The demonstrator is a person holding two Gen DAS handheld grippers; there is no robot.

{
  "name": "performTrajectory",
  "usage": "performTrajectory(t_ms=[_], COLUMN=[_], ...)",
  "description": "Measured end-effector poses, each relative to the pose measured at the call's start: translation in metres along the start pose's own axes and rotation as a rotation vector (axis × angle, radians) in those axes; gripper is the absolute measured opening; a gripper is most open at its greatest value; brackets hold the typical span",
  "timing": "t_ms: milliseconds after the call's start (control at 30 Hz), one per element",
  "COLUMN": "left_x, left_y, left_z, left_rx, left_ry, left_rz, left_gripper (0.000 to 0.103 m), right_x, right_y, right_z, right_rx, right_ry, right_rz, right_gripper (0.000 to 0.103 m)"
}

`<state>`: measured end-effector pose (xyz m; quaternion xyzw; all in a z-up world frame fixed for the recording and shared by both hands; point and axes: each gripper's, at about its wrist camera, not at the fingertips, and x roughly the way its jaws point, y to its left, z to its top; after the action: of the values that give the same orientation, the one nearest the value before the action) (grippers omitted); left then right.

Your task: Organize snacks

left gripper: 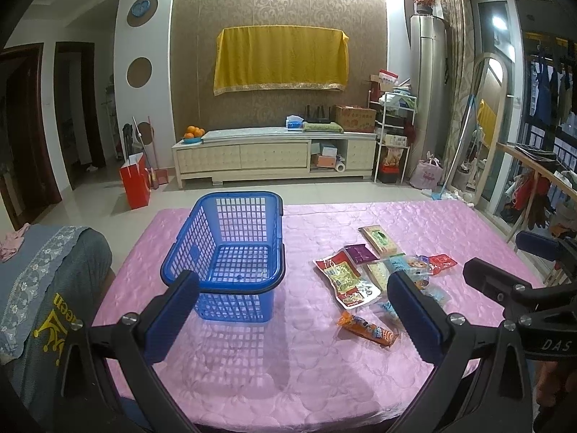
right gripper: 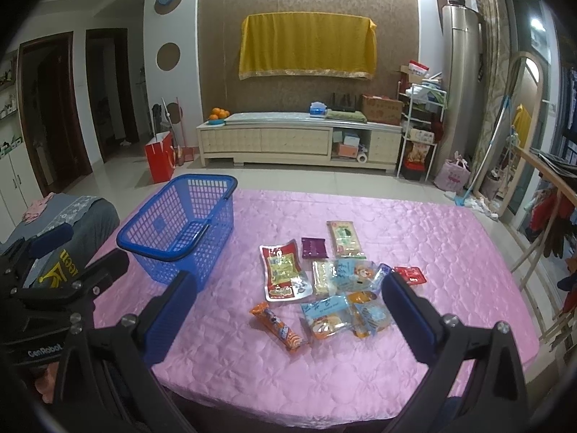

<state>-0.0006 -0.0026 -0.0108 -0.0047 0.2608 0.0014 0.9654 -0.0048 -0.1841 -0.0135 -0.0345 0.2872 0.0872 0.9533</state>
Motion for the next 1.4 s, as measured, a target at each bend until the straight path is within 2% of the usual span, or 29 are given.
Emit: performTrajectory(t_ms=[1400], left_x=[-0.0018], left_y=[0.0010], left_z=[0.0018], left_rx=[0.004], left_ry=[0.012], left_rz=[0.014], left_gripper=[0.103], right_x=[0.0029], right_y=[0.0039], right_z=[0.0007], right_rx=[-0.006], right_ry=[0.029], right_rz=[0.022], right_gripper=[0.103])
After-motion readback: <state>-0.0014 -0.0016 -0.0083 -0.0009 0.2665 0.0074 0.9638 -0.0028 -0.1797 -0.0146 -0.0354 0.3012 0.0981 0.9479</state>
